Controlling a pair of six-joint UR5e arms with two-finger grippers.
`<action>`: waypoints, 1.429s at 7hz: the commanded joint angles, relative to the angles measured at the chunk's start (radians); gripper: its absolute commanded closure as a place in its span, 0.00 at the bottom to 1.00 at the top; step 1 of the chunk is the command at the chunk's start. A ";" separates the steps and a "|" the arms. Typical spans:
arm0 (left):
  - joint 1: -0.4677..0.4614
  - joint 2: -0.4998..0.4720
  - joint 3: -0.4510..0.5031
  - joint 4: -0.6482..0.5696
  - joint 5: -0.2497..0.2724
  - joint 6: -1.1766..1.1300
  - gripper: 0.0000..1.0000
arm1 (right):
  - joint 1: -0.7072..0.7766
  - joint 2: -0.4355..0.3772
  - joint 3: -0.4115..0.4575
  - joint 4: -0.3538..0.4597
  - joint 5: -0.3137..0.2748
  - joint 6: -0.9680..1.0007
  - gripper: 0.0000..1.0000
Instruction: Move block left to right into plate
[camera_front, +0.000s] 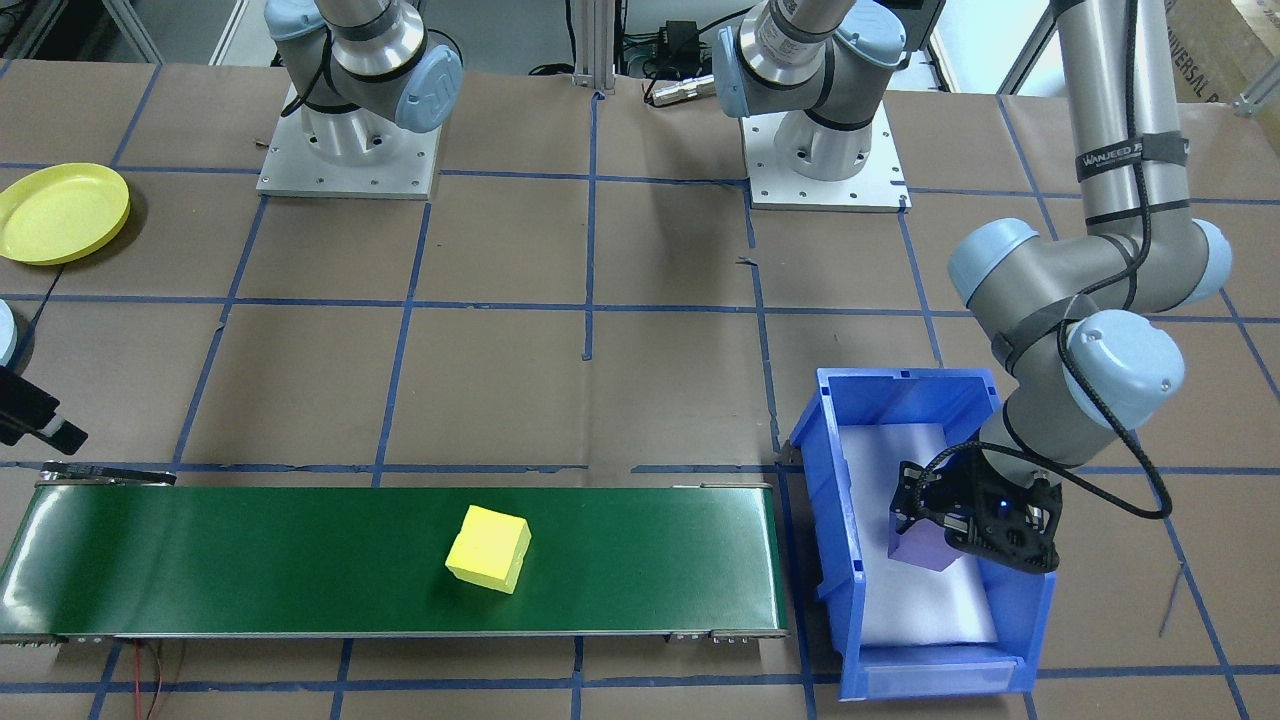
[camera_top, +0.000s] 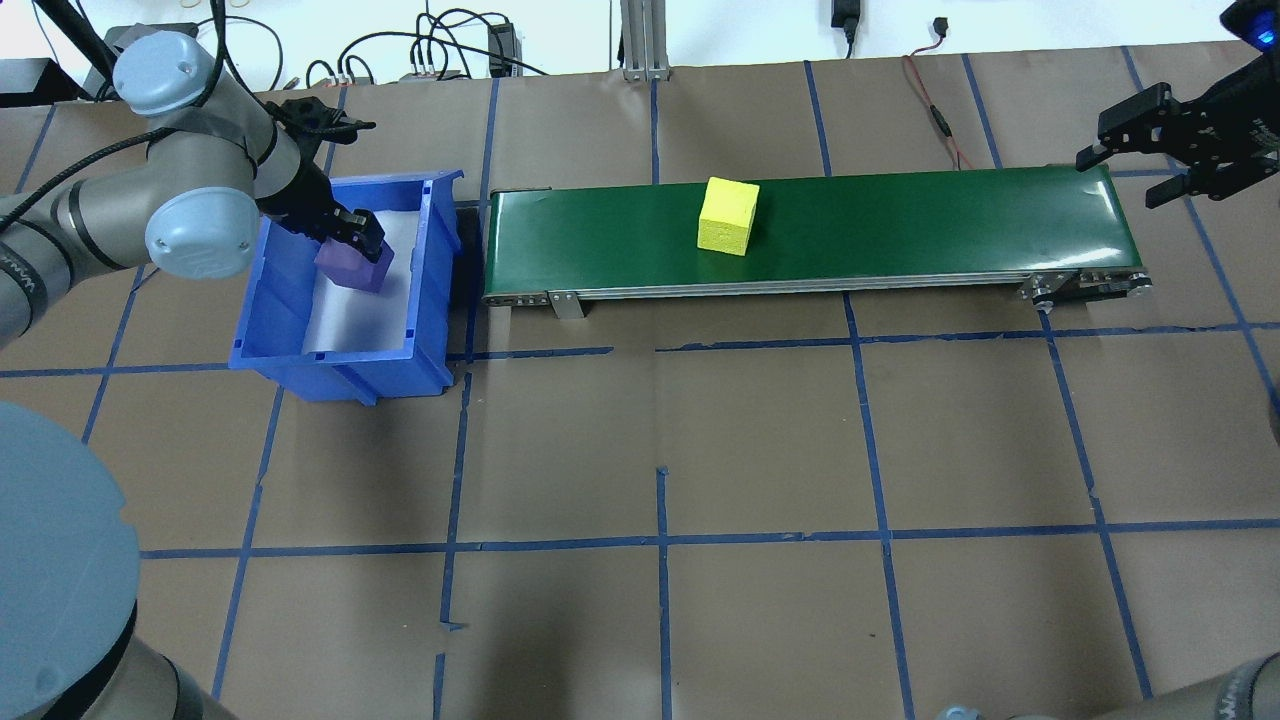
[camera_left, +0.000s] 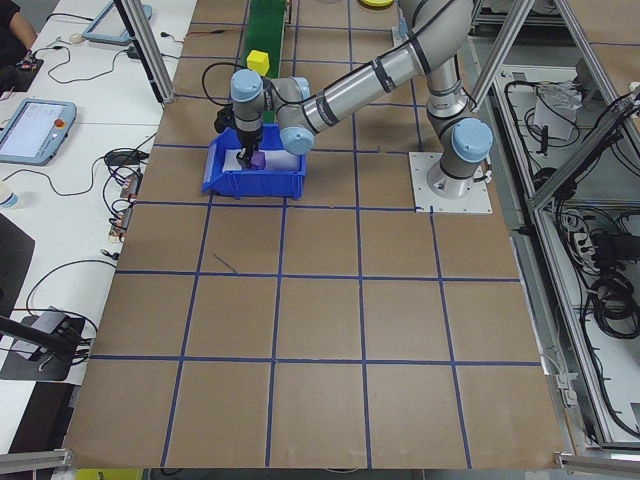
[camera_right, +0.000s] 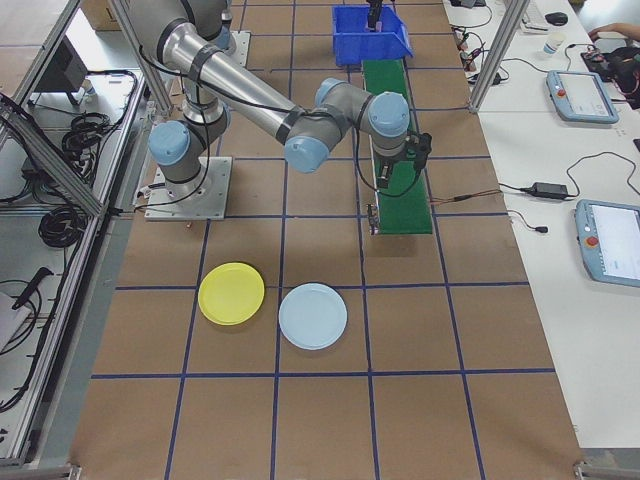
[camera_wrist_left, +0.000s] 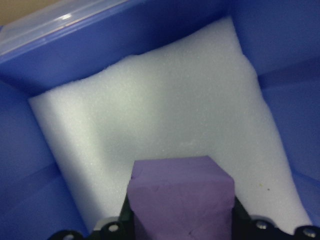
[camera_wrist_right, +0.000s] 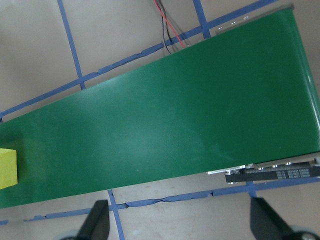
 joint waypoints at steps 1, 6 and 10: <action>-0.017 0.175 0.006 -0.086 -0.011 -0.064 0.51 | -0.002 0.053 0.002 -0.093 0.070 -0.037 0.00; -0.237 0.139 -0.010 0.041 -0.083 -0.342 0.59 | -0.002 0.074 0.089 -0.249 0.088 -0.039 0.00; -0.296 0.011 -0.012 0.165 -0.075 -0.443 0.59 | -0.002 0.074 0.101 -0.264 0.116 -0.037 0.00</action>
